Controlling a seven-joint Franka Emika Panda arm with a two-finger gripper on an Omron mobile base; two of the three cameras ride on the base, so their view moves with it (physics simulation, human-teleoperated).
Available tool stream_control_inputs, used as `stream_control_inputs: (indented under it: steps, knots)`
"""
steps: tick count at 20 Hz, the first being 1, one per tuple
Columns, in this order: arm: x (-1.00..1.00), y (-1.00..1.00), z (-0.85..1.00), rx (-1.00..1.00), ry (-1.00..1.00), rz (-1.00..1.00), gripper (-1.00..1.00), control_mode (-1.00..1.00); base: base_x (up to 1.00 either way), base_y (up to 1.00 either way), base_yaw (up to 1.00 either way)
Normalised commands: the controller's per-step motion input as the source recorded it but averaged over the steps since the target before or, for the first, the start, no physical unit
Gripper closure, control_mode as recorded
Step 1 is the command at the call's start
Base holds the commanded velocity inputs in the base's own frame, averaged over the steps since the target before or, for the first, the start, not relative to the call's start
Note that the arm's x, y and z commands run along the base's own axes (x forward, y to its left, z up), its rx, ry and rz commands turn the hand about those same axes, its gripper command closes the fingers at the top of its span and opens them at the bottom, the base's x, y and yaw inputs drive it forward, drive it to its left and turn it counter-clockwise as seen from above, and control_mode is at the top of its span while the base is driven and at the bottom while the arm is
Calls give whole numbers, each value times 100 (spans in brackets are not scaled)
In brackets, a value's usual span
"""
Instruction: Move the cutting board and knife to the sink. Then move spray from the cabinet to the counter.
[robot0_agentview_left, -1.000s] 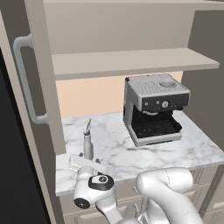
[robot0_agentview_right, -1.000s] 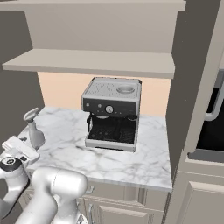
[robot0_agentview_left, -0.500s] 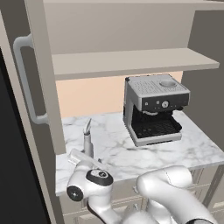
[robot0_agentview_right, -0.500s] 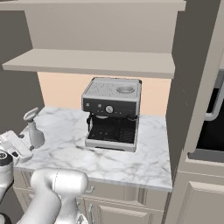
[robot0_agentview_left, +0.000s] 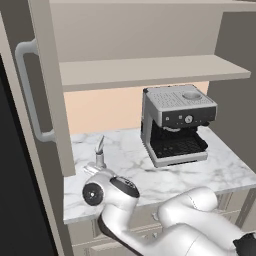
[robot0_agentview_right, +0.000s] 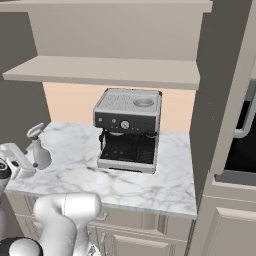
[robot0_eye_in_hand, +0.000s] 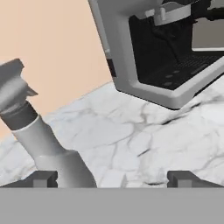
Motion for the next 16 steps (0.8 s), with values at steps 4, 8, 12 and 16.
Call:
stream_control_inputs:
  steps: [4, 8, 12, 16]
  knots:
    - [-20, -25, 53, 0, 31, -1, -100, -100, 0, 0, 0]
    - [-15, -29, 56, 0, 38, -6, -100, -100, 0, 0, 0]
    - [-20, -38, 51, 0, 34, -4, -100, -100, 0, 0, 0]
    - [-22, -42, 44, -1, 28, -3, -100, -100, 0, 0, 0]
